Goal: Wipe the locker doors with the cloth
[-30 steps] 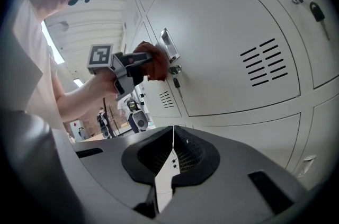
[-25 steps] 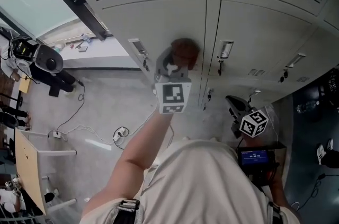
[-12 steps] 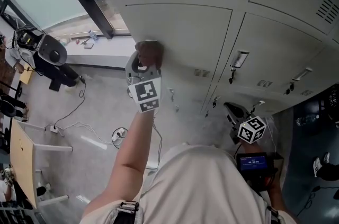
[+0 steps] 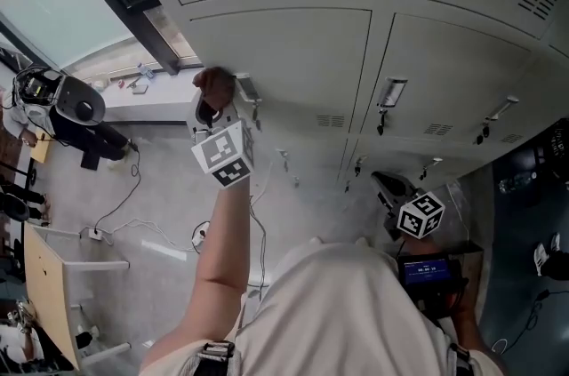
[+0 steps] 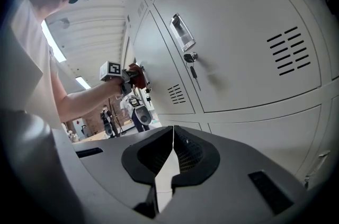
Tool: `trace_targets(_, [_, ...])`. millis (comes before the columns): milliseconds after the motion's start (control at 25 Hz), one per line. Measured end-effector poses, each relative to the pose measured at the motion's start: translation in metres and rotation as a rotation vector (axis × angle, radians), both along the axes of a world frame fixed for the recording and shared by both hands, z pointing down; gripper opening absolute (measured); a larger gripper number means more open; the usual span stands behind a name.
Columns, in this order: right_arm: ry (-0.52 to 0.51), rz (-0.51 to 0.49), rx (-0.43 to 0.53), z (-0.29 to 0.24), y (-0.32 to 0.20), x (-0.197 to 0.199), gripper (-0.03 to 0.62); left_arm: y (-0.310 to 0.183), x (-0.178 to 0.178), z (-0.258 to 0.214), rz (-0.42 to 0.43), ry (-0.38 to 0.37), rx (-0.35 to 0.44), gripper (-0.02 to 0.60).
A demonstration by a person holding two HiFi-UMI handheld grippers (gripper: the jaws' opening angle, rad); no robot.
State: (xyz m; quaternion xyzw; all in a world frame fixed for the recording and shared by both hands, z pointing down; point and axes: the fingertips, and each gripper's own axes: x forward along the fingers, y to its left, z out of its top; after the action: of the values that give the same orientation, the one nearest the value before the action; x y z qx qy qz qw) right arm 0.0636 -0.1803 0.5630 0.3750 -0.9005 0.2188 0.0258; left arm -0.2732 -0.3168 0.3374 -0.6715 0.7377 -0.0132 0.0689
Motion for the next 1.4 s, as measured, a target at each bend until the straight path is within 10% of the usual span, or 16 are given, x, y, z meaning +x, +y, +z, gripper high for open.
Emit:
trace_targets(240, [-0.005,-0.025,0.029,-0.014,-0.006,0.003,0.018,0.012,0.07,-0.006,0.116,0.05,0.02,0.074])
trace_targets(840, [-0.051,-0.078,0.094,-0.041,-0.012,0.016,0.018,0.037,0.28,-0.049,0.552,-0.115,0.114,0.074])
trace_targets(1120, [-0.037,-0.091,0.091,-0.046,-0.018,0.025,0.018,0.022,0.198,-0.059,0.392,-0.009,0.161,0.074])
trace_targets(1400, [-0.021,-0.137,0.079,-0.042,-0.018,0.001,0.018,0.007,0.053,-0.049,0.1,-0.113,0.146,0.074])
